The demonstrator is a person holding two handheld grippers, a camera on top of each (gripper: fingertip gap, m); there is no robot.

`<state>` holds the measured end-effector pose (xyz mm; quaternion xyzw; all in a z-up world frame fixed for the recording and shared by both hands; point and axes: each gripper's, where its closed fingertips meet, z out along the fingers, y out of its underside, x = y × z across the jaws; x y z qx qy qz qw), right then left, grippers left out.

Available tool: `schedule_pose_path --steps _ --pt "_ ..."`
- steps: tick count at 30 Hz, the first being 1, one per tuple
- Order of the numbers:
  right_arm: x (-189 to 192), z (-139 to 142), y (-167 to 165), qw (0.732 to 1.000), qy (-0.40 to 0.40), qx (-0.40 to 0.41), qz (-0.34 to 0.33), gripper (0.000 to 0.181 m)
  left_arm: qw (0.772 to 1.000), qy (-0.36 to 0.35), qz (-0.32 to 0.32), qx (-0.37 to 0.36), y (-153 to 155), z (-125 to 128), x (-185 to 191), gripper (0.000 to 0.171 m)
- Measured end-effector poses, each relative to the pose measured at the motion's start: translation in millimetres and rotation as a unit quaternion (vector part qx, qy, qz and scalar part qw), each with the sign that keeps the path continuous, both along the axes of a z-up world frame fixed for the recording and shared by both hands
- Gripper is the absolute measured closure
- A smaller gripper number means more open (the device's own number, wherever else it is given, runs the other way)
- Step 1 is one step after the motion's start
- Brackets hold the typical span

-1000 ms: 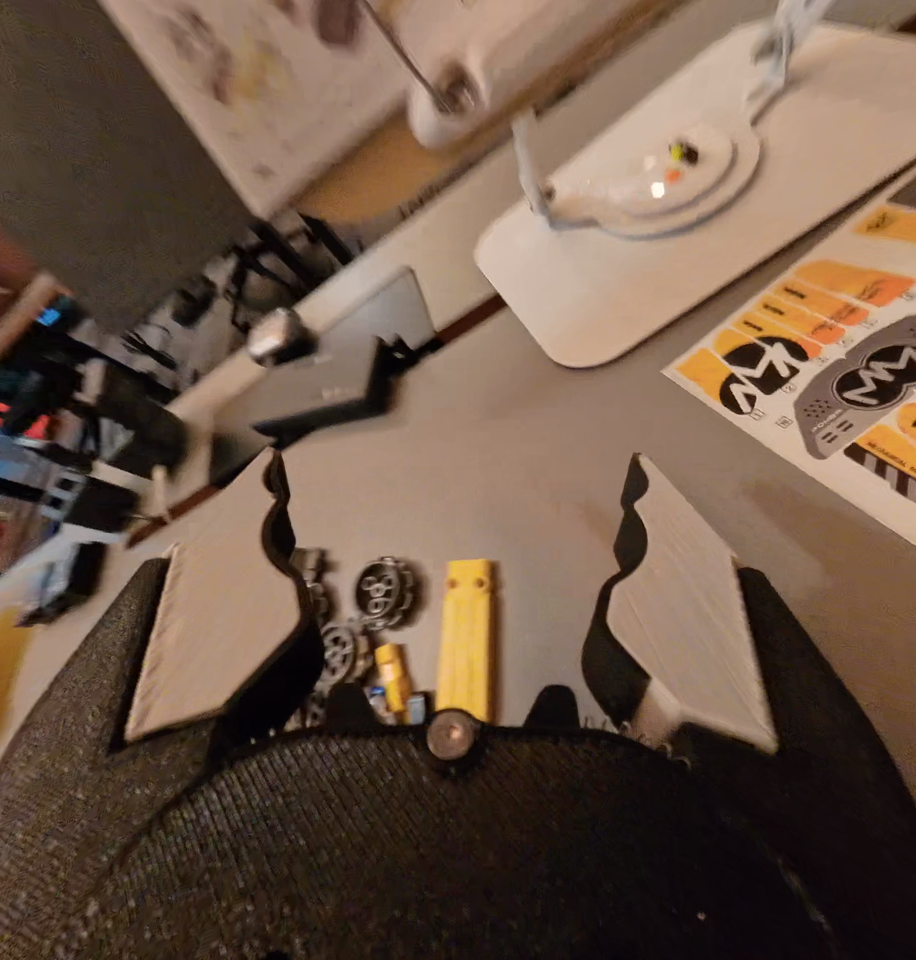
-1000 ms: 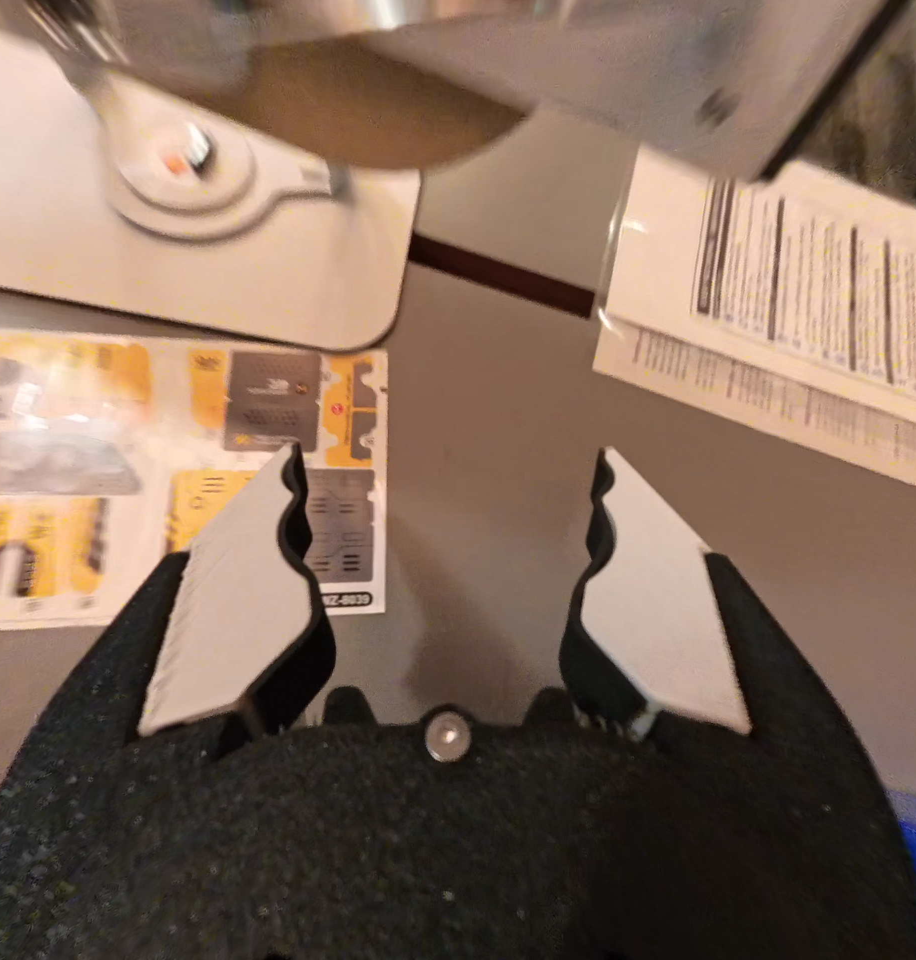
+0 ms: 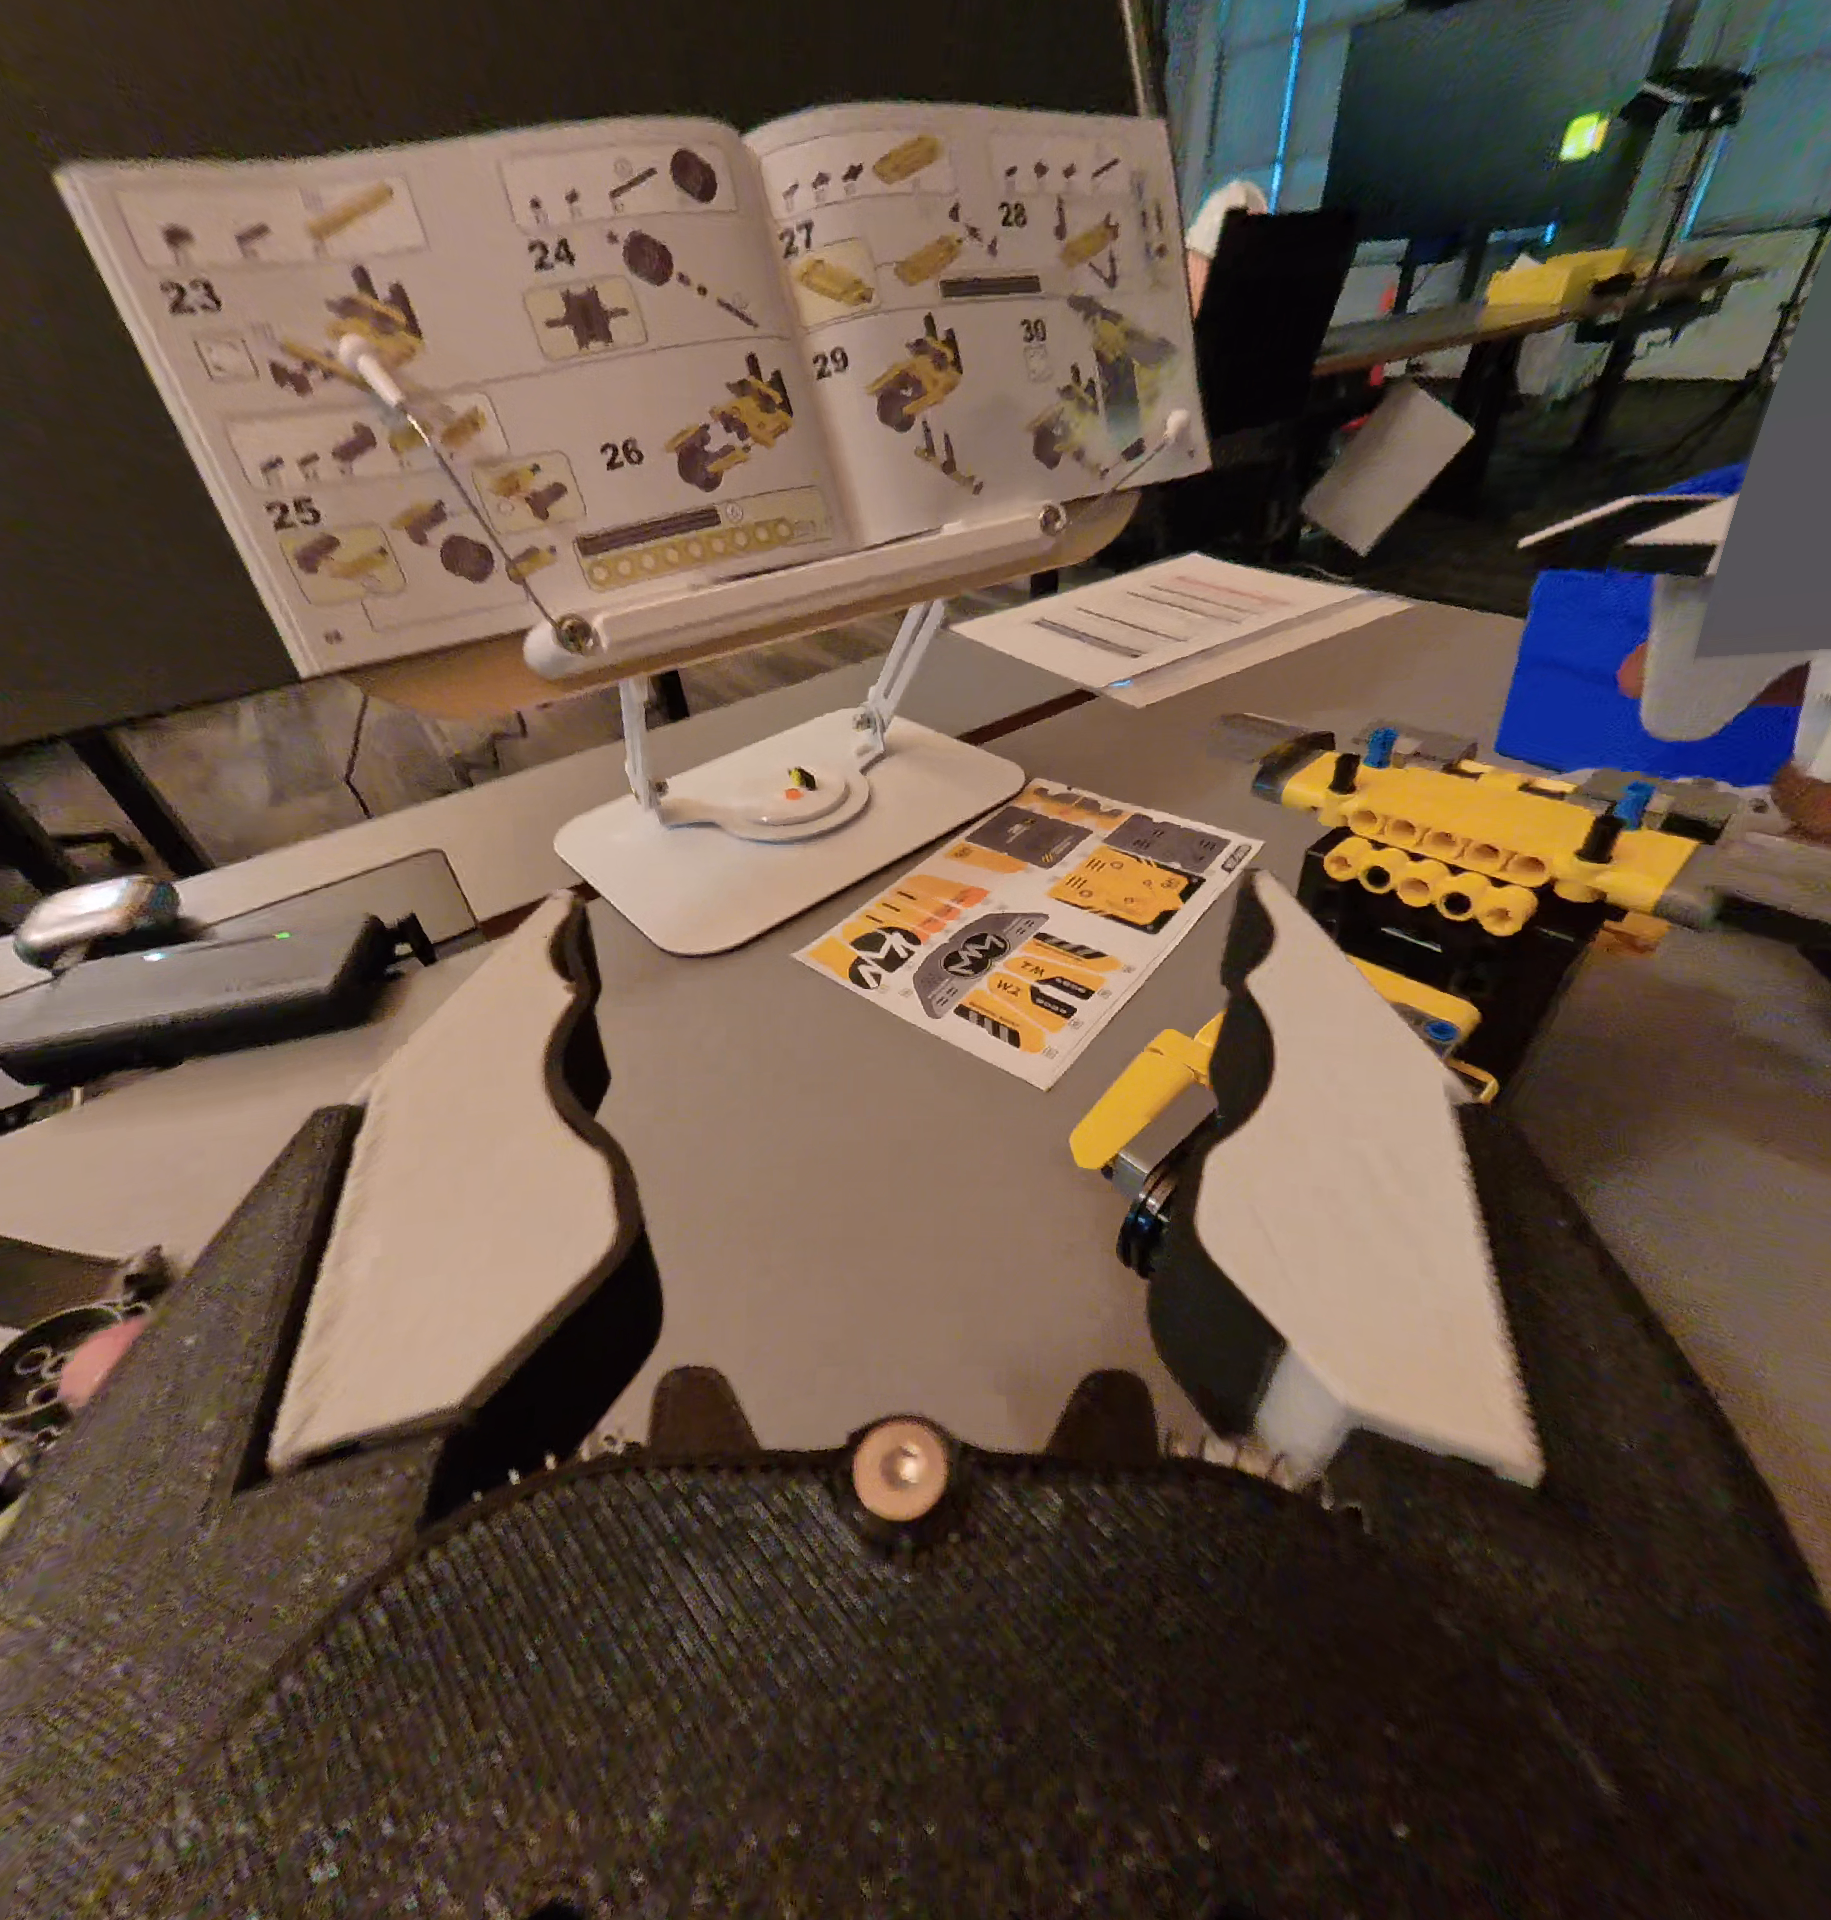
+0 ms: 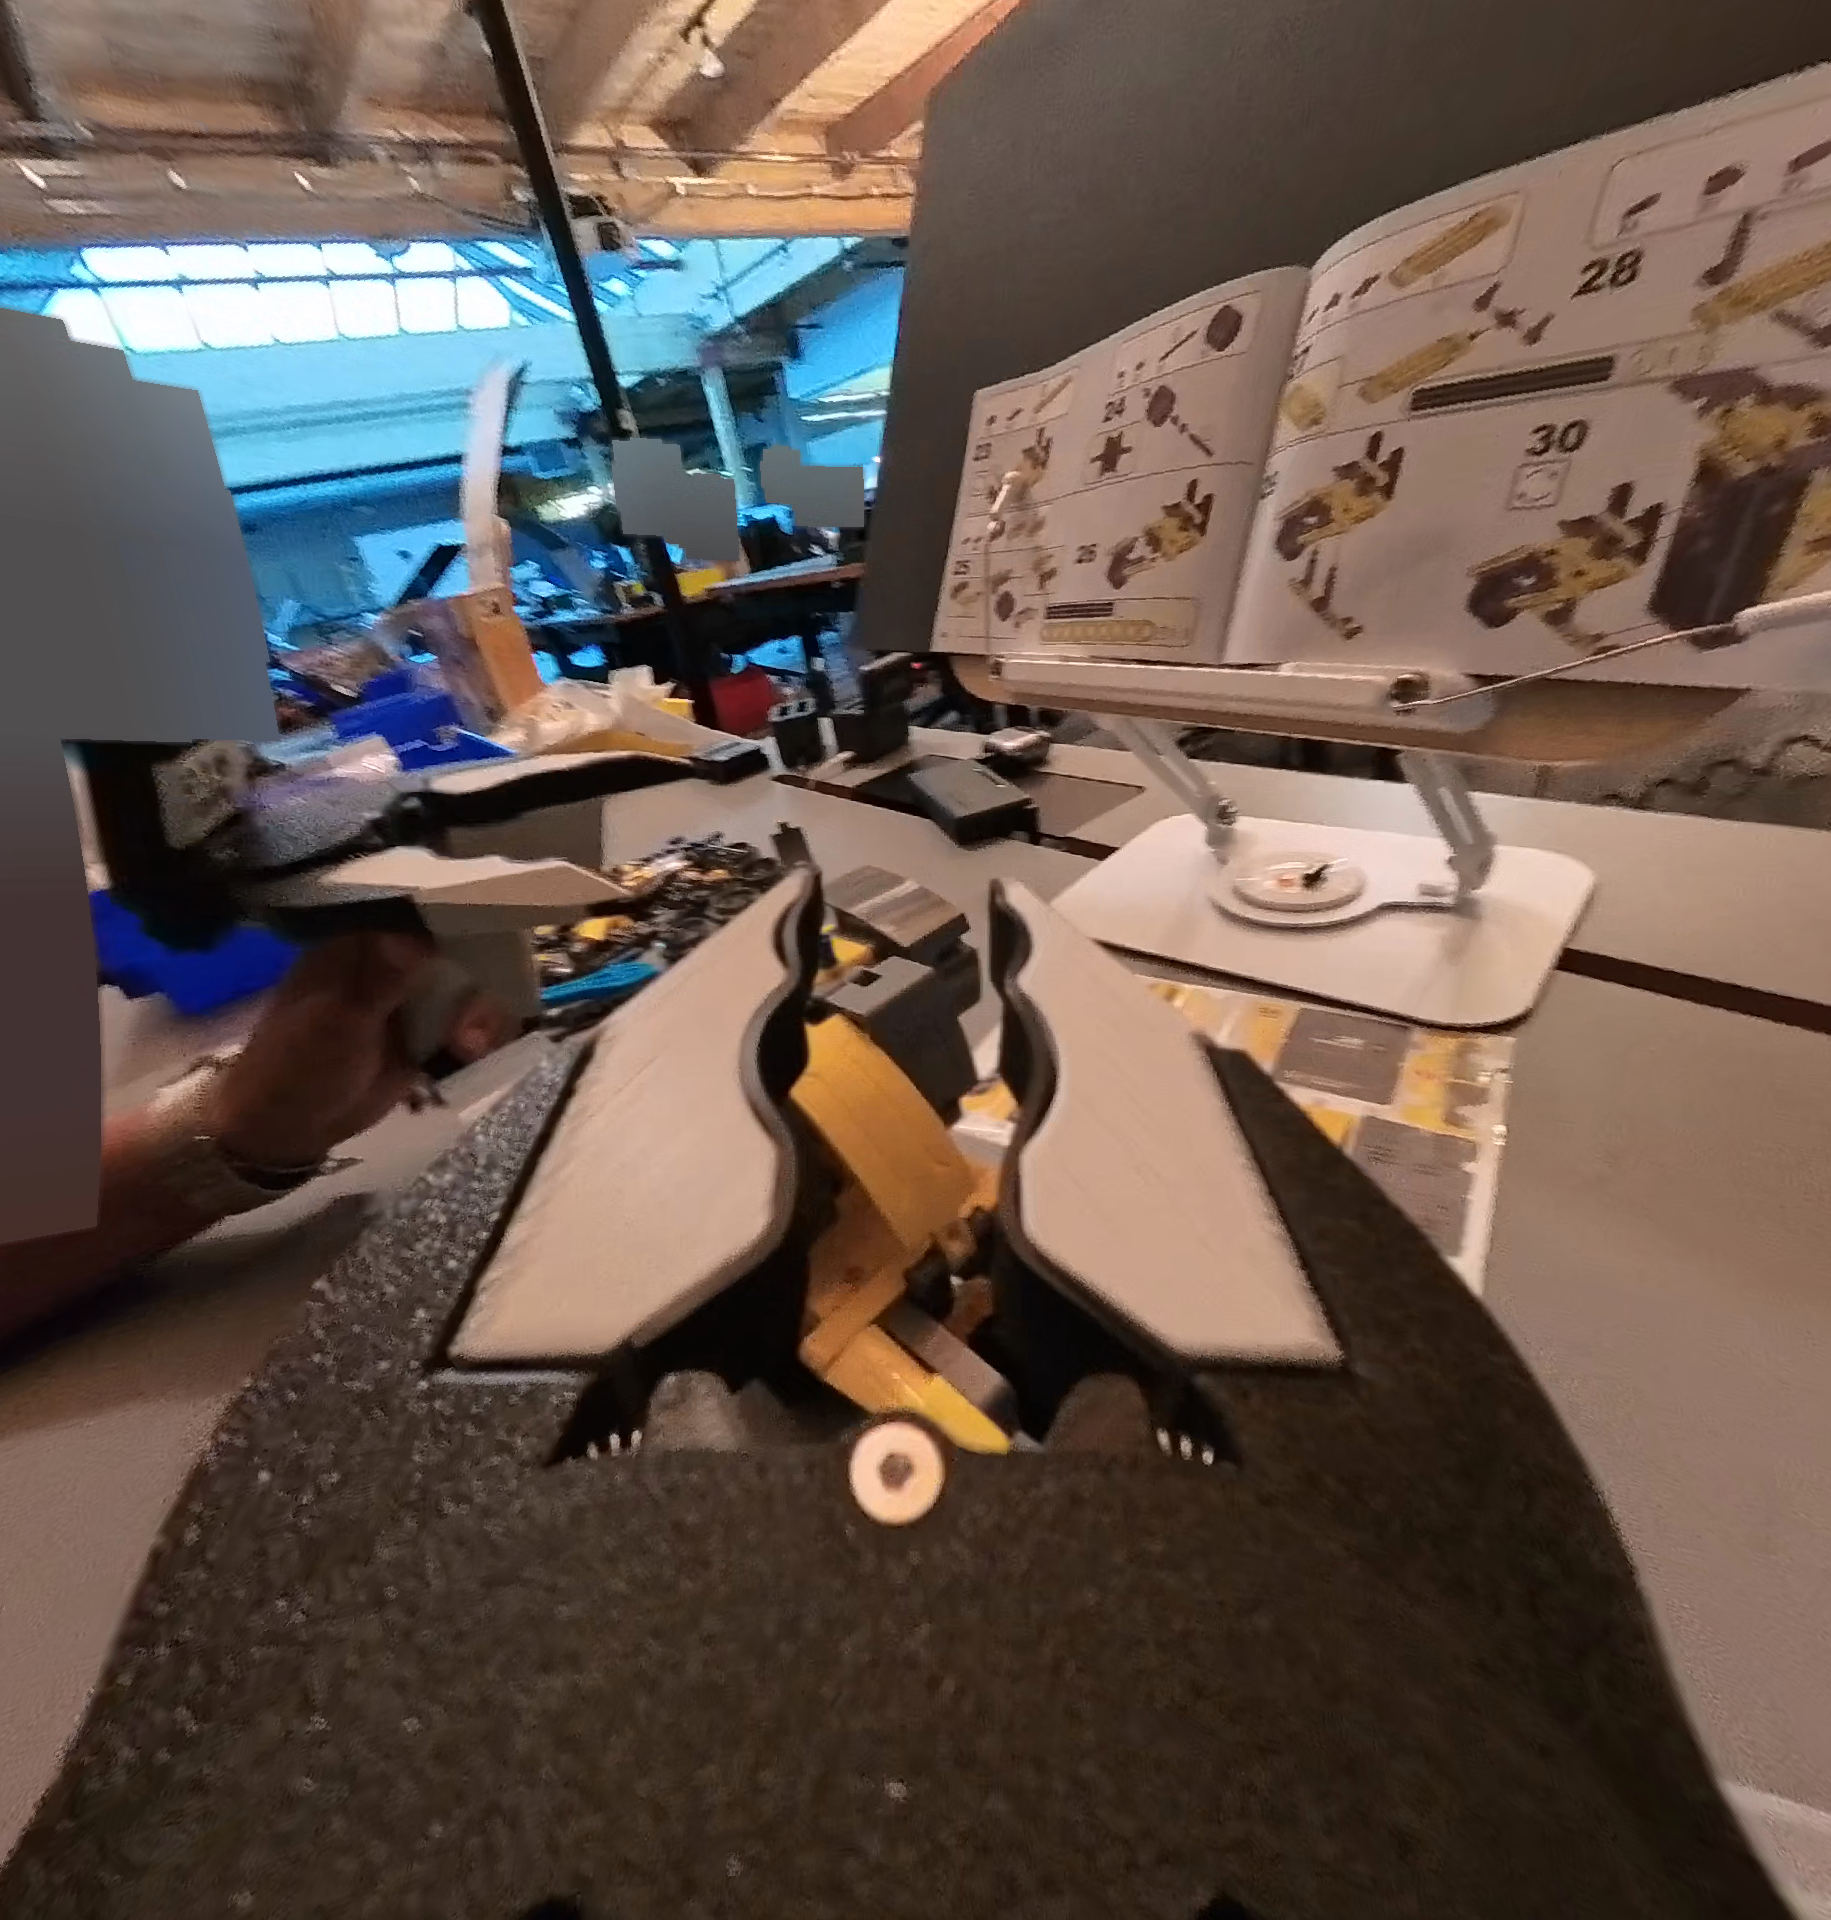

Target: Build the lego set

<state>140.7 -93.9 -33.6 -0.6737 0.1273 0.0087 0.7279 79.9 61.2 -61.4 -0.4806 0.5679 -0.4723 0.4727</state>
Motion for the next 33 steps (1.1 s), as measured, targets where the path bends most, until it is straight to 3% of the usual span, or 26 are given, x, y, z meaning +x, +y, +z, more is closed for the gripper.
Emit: schedule_pose_path --steps 2,6,7,9,10,14,18,21,24,30,33 --pt "-2.8 3.4 -1.2 0.999 0.014 0.017 0.024 0.143 1.000 -0.008 0.016 -0.012 4.4 2.0 -0.9 0.080" --pt "7.2 4.5 -8.5 0.999 0.001 0.041 0.012 0.141 1.000 0.016 0.002 -0.016 8.6 -0.5 -3.0 0.085" --pt "10.6 1.3 -9.0 0.999 -0.003 0.039 0.006 0.141 1.000 0.024 -0.006 -0.013 8.7 -4.4 -2.9 0.095" --pt "15.5 -7.7 -7.6 0.999 0.001 0.032 0.003 0.141 0.997 0.065 -0.045 -0.027 1.9 -21.2 -2.5 0.135" --pt "16.7 -12.1 -6.2 0.999 0.009 0.031 0.006 0.141 0.992 0.092 -0.064 -0.050 -1.7 -31.2 -1.8 0.139" --pt "24.0 -29.8 -1.5 1.000 0.027 0.011 0.007 0.138 0.965 0.135 -0.142 -0.177 -16.8 -44.7 -2.6 0.141" --pt "31.8 -44.4 0.2 0.999 0.029 -0.025 0.001 0.135 0.948 0.124 -0.159 -0.248 -11.8 -40.9 -3.4 0.139" --pt "31.2 -41.2 -1.0 0.998 0.064 -0.005 0.016 0.134 0.923 0.106 -0.227 -0.293 -26.9 -28.6 -10.8 0.116" --pt "32.8 -35.5 -4.4 0.998 0.062 -0.001 0.009 0.133 0.898 0.090 -0.274 -0.332 -40.5 -16.3 -17.1 0.109" --pt "36.8 -25.9 -10.0 0.999 0.035 -0.012 -0.026 0.134 0.925 0.098 -0.264 -0.254 -45.5 -25.5 -16.9 0.109" --pt "38.4 -23.1 -12.4 0.999 0.039 -0.006 -0.030 0.135 0.924 0.101 -0.259 -0.261 -43.2 -29.7 -15.0 0.109"
